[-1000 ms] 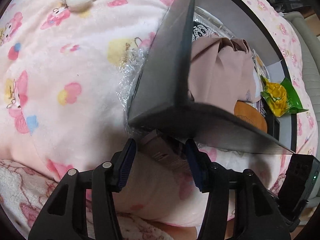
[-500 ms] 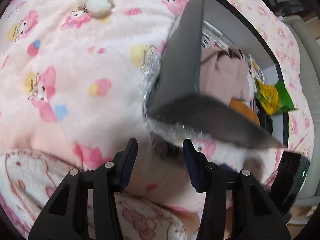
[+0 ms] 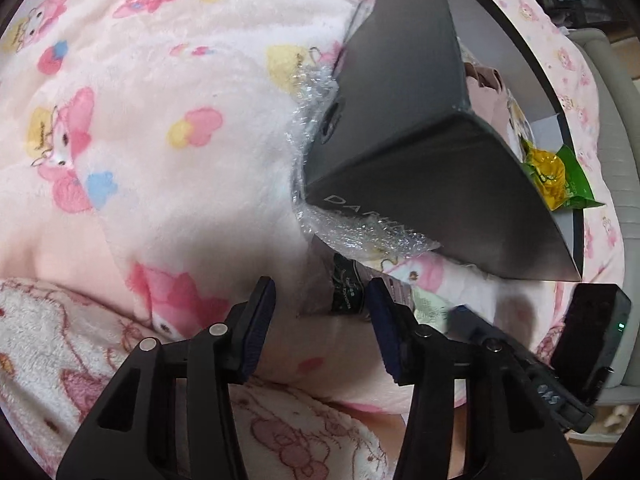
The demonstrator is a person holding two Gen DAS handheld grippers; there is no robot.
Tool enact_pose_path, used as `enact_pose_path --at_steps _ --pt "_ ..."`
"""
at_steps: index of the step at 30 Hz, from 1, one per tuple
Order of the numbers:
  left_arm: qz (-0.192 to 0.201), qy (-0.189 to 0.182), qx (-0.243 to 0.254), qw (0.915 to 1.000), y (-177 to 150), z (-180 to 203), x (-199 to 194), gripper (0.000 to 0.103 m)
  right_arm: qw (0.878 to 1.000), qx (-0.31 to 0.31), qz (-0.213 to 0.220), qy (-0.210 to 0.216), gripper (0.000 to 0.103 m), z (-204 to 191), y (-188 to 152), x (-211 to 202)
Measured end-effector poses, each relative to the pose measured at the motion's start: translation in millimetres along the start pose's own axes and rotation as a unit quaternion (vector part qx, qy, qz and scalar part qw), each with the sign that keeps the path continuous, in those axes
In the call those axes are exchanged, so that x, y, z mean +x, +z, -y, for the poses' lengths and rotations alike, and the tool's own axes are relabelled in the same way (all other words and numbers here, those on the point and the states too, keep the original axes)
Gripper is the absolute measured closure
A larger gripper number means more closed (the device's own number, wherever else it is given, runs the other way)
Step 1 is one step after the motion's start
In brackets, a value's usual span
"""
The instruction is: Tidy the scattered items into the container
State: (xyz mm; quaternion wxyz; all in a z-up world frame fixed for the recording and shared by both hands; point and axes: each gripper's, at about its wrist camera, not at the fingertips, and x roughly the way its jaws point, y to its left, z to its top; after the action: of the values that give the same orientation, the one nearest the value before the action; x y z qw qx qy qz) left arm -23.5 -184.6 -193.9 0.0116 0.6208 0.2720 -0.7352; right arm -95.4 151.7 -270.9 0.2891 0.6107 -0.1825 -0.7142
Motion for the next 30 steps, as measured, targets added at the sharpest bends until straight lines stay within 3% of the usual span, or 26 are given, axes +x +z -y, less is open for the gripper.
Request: enact_pose_path --at_steps 3,6,9,13,16,20,30 --pt "-0.002 0.002 0.005 1.0000 2 -1 4 0.049 1.000 0.000 0.002 -0.005 0.087 -4 -1 6" --pt "-0.016 -0.012 0.022 0.9996 -2 0 1 0.052 1.000 0.007 -0.004 0.008 0.087 -2 -1 9" --pt "-0.020 -0.024 0.052 0.9981 -13 1 -8 0.053 1.000 -0.011 0.007 0.023 0.087 -10 -1 -21" --pt "-0.016 -0.028 0.069 0.9971 -19 -1 -15 0.055 0.997 -0.032 0.056 -0.035 0.087 -17 -1 -39" --pt "-0.018 -0.030 0.080 0.9962 -22 -1 -18 0.055 0.999 -0.002 0.032 -0.043 0.086 -5 0 -30" --pt "-0.027 -0.048 0.098 0.9937 -27 -1 -21 0.055 0.999 0.018 0.010 -0.046 0.077 0 0 -20" --pt "-0.005 -0.043 0.043 0.9981 -23 -30 -61 0.055 0.998 0.048 0.021 -0.025 0.075 16 3 -27"
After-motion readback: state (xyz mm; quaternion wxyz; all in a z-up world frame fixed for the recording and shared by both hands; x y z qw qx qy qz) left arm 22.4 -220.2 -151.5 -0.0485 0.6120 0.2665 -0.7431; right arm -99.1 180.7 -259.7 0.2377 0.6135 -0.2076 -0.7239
